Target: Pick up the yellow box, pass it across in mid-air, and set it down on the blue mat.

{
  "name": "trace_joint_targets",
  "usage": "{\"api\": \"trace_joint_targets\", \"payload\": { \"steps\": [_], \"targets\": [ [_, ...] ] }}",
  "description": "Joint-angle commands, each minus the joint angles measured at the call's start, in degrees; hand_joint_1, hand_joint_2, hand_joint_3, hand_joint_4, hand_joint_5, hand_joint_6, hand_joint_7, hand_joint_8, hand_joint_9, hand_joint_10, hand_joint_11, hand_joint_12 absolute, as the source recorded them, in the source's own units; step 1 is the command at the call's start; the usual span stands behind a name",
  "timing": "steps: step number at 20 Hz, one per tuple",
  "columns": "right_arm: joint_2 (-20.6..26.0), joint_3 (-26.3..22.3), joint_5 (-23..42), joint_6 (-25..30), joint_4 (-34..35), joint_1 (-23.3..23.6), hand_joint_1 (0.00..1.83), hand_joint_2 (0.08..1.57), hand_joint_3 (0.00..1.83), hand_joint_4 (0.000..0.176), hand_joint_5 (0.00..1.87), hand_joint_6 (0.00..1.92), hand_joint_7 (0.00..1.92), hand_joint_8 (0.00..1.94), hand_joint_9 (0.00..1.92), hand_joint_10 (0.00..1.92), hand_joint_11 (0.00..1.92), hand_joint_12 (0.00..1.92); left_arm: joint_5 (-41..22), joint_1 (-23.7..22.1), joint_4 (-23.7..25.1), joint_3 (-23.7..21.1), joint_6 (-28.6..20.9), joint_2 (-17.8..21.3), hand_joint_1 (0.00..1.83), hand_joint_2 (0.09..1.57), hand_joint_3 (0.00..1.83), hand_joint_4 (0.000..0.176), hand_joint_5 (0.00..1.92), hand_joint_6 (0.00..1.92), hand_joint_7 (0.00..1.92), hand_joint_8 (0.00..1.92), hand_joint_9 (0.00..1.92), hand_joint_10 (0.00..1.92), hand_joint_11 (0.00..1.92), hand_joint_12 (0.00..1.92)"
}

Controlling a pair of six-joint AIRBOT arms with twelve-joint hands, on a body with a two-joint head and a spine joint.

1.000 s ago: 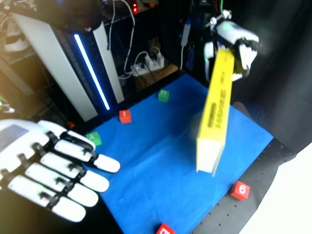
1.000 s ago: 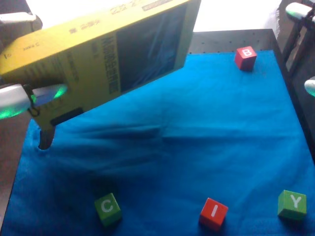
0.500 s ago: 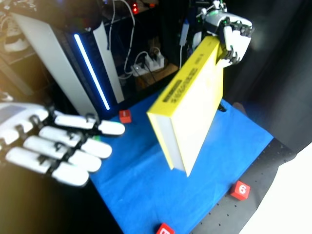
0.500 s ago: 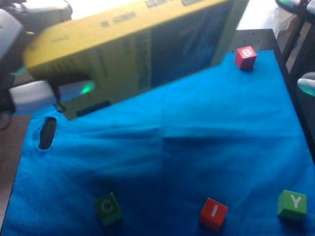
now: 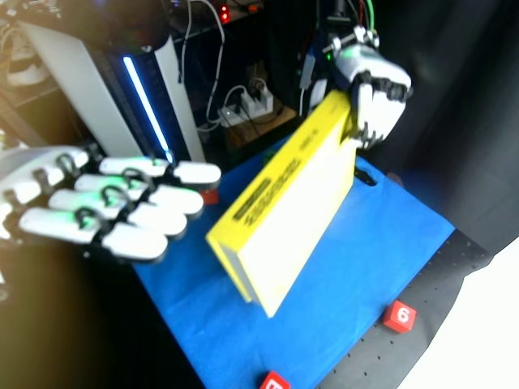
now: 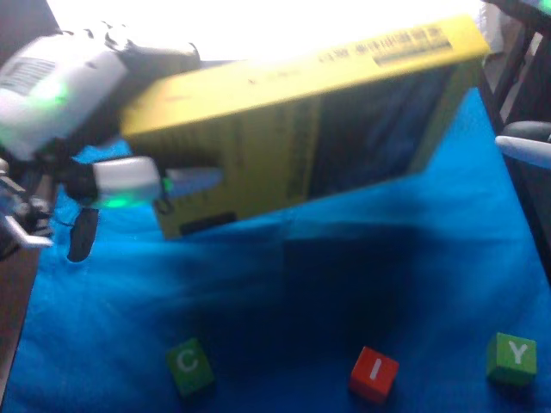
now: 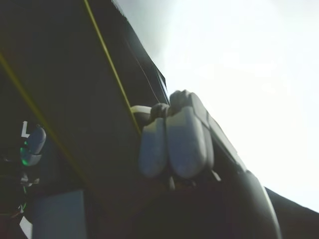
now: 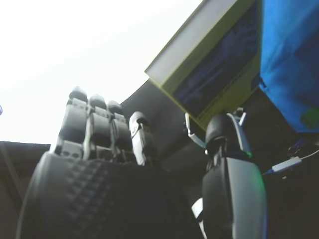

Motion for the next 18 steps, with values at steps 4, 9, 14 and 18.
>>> {"api": "trace_joint_targets", "payload": {
  "steps": [4, 9, 14, 18],
  "targets": [
    [-1.83, 1.5, 5.15, -0.01, 0.28, 2.9, 0.65, 1.09, 0.0, 0.075, 0.0, 0.0, 0.0, 0.0, 0.0, 0.0, 0.0, 0.0, -6.91, -2.92, 4.84, 0.59, -2.86, -1.98, 1.32, 1.16, 0.0, 0.0, 1.26, 1.92, 1.43, 1.92, 1.56, 1.92, 1.62, 1.92],
    [-6.42, 5.16, -4.63, -0.01, 0.16, 7.97, 0.58, 1.09, 0.0, 0.03, 0.0, 0.0, 0.0, 0.0, 0.0, 0.0, 0.0, 0.0, -9.43, -2.93, 7.22, 0.29, -4.77, -2.32, 1.26, 1.18, 0.0, 0.0, 1.21, 1.92, 1.4, 1.92, 1.56, 1.92, 1.62, 1.92],
    [-6.82, 5.54, -8.28, 0.0, 0.2, 8.0, 0.57, 1.05, 0.0, 0.064, 0.0, 0.0, 0.0, 0.0, 0.0, 0.0, 0.03, 0.02, -12.69, -2.83, 7.79, -0.34, -4.77, -1.43, 1.13, 1.24, 0.02, 0.0, 1.03, 1.92, 1.32, 1.92, 1.51, 1.92, 1.61, 1.92],
    [-7.31, 5.91, -10.37, 0.0, 0.2, 8.0, 0.69, 1.04, 0.0, 0.0, 0.21, 0.03, 0.37, 0.04, 0.38, 0.12, 0.0, 1.29, -15.47, -2.79, 8.0, -0.61, -4.76, -1.0, 1.2, 1.2, 0.0, 0.0, 1.11, 1.92, 1.33, 1.92, 1.53, 1.92, 1.62, 1.92]
  ]
}}
